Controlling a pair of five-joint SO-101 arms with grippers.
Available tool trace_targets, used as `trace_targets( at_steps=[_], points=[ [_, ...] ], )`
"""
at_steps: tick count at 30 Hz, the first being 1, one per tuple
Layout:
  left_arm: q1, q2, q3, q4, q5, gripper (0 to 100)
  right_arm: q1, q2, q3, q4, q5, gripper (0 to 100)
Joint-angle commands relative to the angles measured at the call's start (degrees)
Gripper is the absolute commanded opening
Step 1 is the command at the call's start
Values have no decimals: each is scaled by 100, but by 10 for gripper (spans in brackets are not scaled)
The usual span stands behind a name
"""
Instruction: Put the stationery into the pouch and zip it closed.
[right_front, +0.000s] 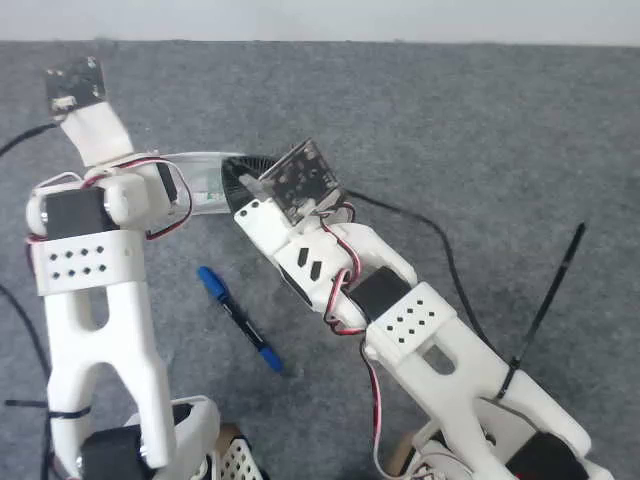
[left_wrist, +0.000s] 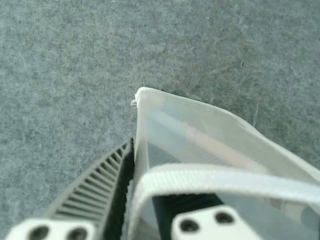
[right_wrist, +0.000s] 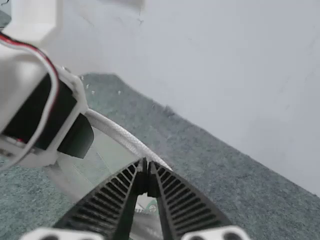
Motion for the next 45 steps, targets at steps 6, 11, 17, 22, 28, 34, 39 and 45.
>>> trace_targets(
  at_steps=[6, 11, 17, 22, 28, 34, 39, 45],
  points=[
    [-105, 369, 163, -123, -44, 9, -66, -1464, -457, 1982, -677, 10],
    [-273, 369, 154, -220, -9, 9, -66, -2598, -457, 2695, -782, 10],
    [-1011, 369, 48, -422, 325, 9, -75, -2932, -484, 3319, -765, 10],
    [-1547, 369, -92, -457, 554, 9, -268, -2703, -484, 3618, -747, 11],
    [-2259, 369, -119, -668, 782, 9, -980, -1710, -484, 3670, -774, 11],
    [-2497, 369, -119, -677, 791, 9, -1341, -189, -492, 3099, -791, 106],
    [-2549, 369, -101, -686, 818, 9, -1455, 875, -492, 2299, -791, 106],
    [-2549, 369, -92, -686, 818, 9, -1648, 1991, -967, 1921, -791, 97]
  ],
)
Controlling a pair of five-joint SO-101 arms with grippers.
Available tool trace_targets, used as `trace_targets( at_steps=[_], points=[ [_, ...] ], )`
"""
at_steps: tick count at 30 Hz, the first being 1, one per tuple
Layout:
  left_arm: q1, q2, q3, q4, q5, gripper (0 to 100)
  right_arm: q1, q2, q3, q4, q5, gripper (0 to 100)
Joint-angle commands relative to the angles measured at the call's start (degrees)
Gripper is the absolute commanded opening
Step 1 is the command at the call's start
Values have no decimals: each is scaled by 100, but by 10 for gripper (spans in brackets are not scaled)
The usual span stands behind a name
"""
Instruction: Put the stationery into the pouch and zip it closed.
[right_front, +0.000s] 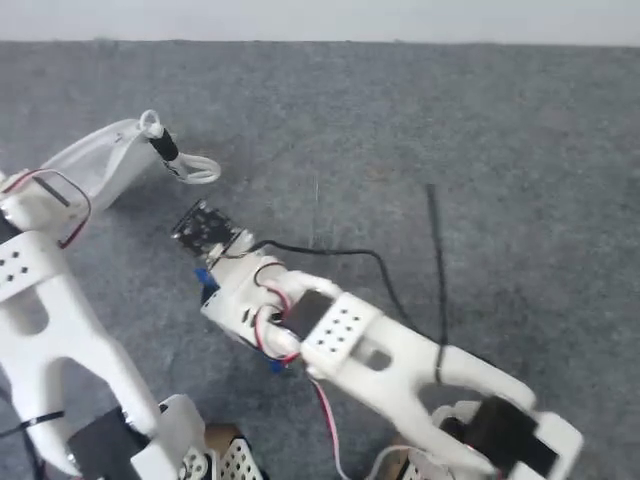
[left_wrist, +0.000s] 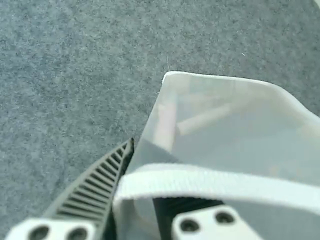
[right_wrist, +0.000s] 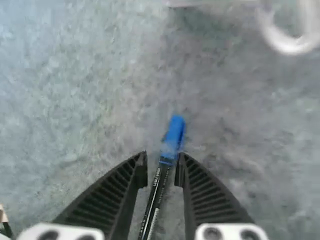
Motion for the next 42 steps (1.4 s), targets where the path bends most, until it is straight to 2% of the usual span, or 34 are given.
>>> trace_targets(
  at_steps=[1, 6, 10, 16, 18, 20, 24, 29, 35, 37, 40, 42],
  points=[
    [-97, 9, -127, -97, 88, 9, -136, 673, -782, -180, -105, 97],
    [-97, 18, -127, -79, 88, 9, -145, 1859, -1837, 400, -475, 99],
    [-97, 35, -119, -79, 79, 9, -127, 2756, -2901, 1270, -484, 99],
    [-97, 9, -22, -97, 70, 9, -31, 3846, -3912, 2026, -484, 93],
    [-97, 9, -13, -105, 62, 9, 31, 4057, -4149, 2246, -475, 57],
    [-97, 9, -13, -105, 62, 9, 92, 4154, -4352, 2404, -475, 0],
    [-97, 9, -4, -105, 62, 9, 136, 4189, -4536, 2721, -484, 55],
    [-88, 9, -4, -97, 53, 9, 136, 4224, -4571, 2914, -888, 113],
    [-79, 9, -4, -88, 53, 9, 110, 4251, -4536, 2949, -897, 118],
    [-79, 18, 4, -88, 44, 9, 110, 4251, -4501, 2949, -897, 95],
    [-70, 26, 4, -79, 44, 9, 119, 4233, -4484, 2949, -888, 0],
    [-70, 35, 4, -79, 44, 9, 136, 4180, -4484, 3187, -888, 20]
  ],
)
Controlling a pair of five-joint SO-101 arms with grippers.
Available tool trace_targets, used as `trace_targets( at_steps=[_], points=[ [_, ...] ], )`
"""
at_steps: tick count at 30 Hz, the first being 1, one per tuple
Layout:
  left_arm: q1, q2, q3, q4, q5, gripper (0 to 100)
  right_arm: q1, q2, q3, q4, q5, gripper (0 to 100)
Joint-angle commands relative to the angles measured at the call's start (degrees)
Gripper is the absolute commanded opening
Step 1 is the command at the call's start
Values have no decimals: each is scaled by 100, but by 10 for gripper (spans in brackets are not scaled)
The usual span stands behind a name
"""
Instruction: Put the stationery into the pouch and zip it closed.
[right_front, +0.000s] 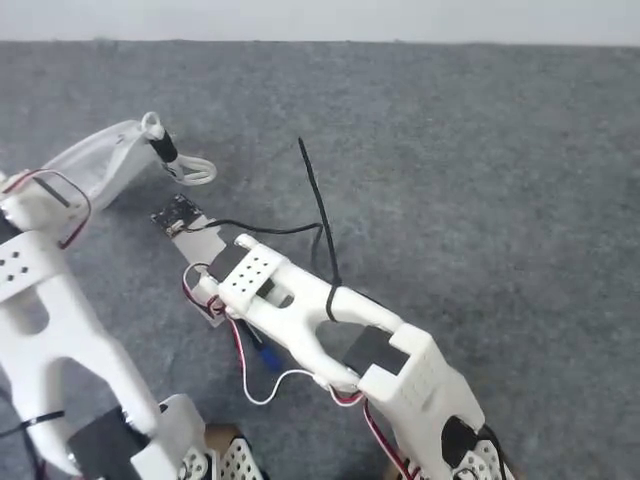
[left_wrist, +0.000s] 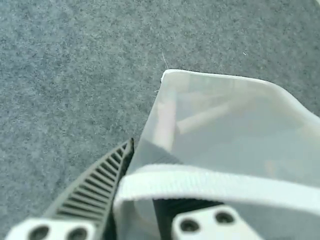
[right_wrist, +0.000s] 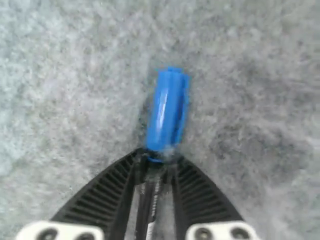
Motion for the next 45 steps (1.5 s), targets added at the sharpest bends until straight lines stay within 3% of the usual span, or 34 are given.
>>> trace_targets(
  at_steps=[1, 14, 24, 40, 45],
  points=[
    [-70, 26, -4, -62, 53, 9, 31, -163, -158, 462, -44, 13],
    [-44, 9, -4, -53, 53, 9, 444, -2149, 53, 2176, -35, 6],
    [1029, 0, -40, 202, -132, 9, 1068, -4664, 791, 2158, -44, 6],
    [3024, 0, -295, 1099, -835, 9, 1270, -8136, 3798, -734, -44, 6],
    [3270, 0, -295, 1143, -835, 9, 1279, -9200, 4325, -1226, -44, 6]
  ],
)
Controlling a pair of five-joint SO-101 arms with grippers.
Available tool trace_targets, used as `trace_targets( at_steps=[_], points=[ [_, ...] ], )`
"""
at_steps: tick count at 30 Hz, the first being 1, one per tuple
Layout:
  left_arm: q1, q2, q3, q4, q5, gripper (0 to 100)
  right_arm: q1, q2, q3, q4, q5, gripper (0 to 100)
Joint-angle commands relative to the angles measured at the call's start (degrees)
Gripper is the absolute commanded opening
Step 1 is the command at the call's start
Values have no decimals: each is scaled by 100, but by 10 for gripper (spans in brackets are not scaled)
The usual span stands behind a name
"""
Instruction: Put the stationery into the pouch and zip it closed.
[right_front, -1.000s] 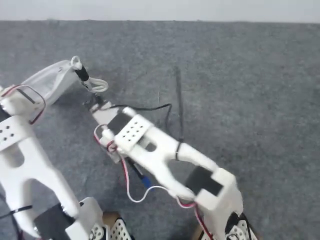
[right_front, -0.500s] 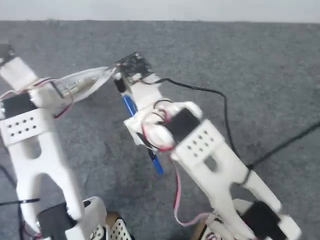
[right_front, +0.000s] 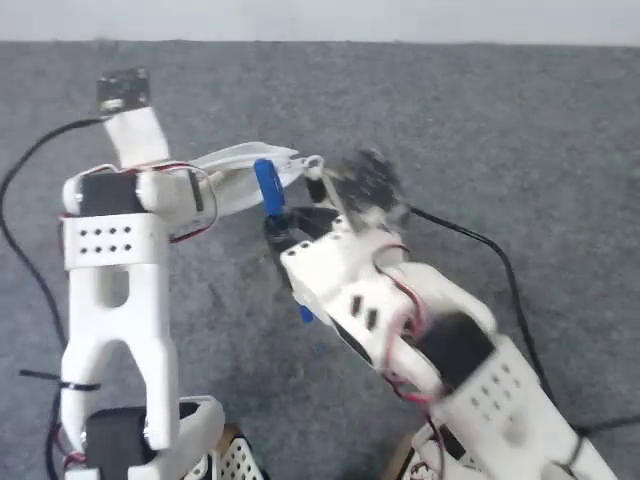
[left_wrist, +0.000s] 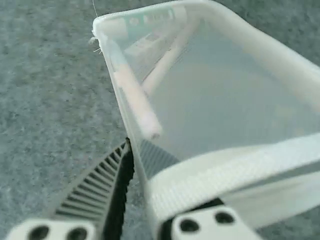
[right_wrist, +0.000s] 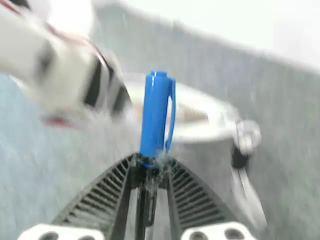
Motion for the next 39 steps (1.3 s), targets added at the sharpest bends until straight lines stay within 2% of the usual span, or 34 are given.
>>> trace_targets(
  at_steps=[1, 6, 12, 15, 20, 24, 27, 32, 39],
  points=[
    [237, 0, -286, 132, -53, 9, 66, -1112, 290, -558, -44, 6],
    [246, 0, -286, 132, -62, 9, 66, -2000, 1046, -1596, -62, 6],
    [246, 0, -286, 105, -62, 9, 66, -2299, 2620, -4804, -53, 6],
    [246, 0, -286, 123, -62, 9, 66, -1947, 2980, -6229, -44, 6],
    [246, 0, -286, 123, -62, 9, 75, -778, 2840, -7556, -44, 6],
    [202, 0, -268, 123, -70, 9, 444, 338, 2752, -8743, -44, 6],
    [202, 0, -189, 88, -70, 9, 787, 1138, 2655, -9226, -44, 6],
    [202, 0, -171, 79, -70, 9, 866, 2026, 2558, -9323, 88, 6],
    [193, 0, -171, 79, -79, 9, 673, 2677, 2576, -9323, 1908, 6]
  ],
)
